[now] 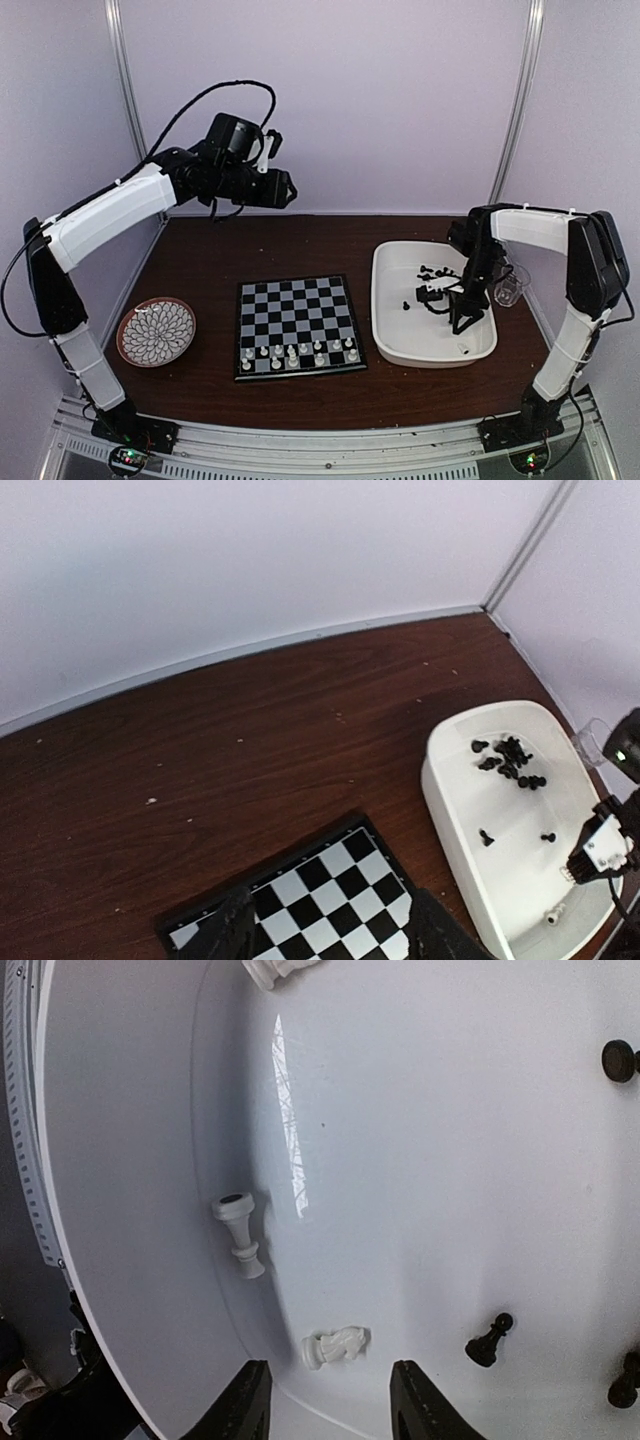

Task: Set up the chess pieces on the board
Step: Pick up the knight from the storage box.

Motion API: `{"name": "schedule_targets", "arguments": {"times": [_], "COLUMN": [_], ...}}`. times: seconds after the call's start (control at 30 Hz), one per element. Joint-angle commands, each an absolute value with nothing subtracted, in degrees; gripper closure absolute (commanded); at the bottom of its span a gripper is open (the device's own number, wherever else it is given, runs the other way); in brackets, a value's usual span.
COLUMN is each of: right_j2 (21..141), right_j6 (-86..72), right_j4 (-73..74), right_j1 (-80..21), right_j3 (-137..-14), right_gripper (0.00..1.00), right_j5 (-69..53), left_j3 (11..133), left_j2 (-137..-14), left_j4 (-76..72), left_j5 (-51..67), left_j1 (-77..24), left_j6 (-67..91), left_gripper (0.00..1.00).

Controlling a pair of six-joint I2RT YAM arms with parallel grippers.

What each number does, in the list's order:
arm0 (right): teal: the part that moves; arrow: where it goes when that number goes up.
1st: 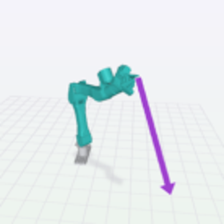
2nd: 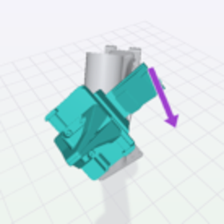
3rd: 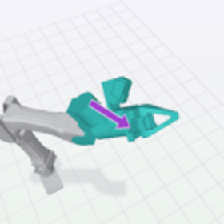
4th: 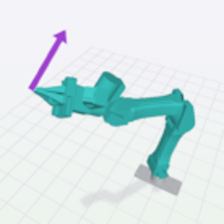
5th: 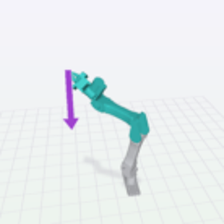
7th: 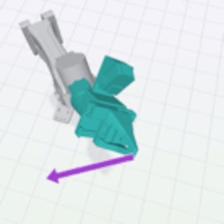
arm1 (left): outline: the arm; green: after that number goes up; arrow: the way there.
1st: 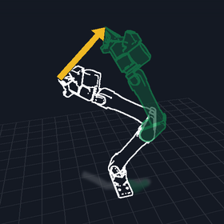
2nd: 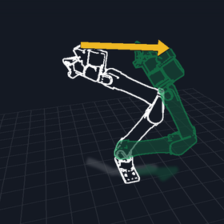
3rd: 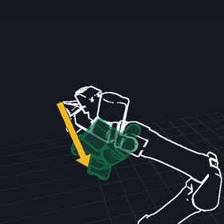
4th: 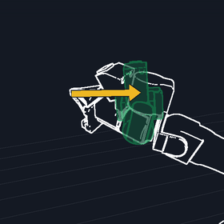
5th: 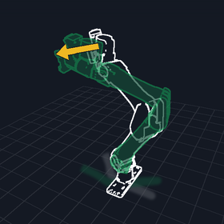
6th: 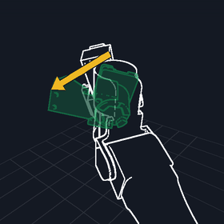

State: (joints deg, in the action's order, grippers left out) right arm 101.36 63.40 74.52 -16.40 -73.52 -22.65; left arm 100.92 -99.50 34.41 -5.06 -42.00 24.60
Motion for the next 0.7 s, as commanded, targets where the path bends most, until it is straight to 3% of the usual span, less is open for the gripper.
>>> {"name": "schedule_targets", "arguments": {"times": [0.0,0.3,0.67], "right_j2": [101.8,102.8,105.6], "right_j6": [64.5,63.6,50.6], "right_j4": [76.3,74.4,75.9], "right_j1": [-17.9,-18.2,-21.2], "right_j3": [-74.2,-71.4,-68.3], "right_gripper": [0.56,0.56,0.54], "right_j5": [-17.7,-7.5,-10.6], "left_j3": [102.4,115.4,119.2], "left_j2": [-98.0,-107.2,-110.8], "left_j4": [42.3,49.8,50.0], "left_j5": [-3.9,3.0,5.9], "left_j1": [-35.4,-31.3,-28.2], "left_j6": [30.5,28.0,28.0], "left_gripper": [0.48,0.48,0.49]}}
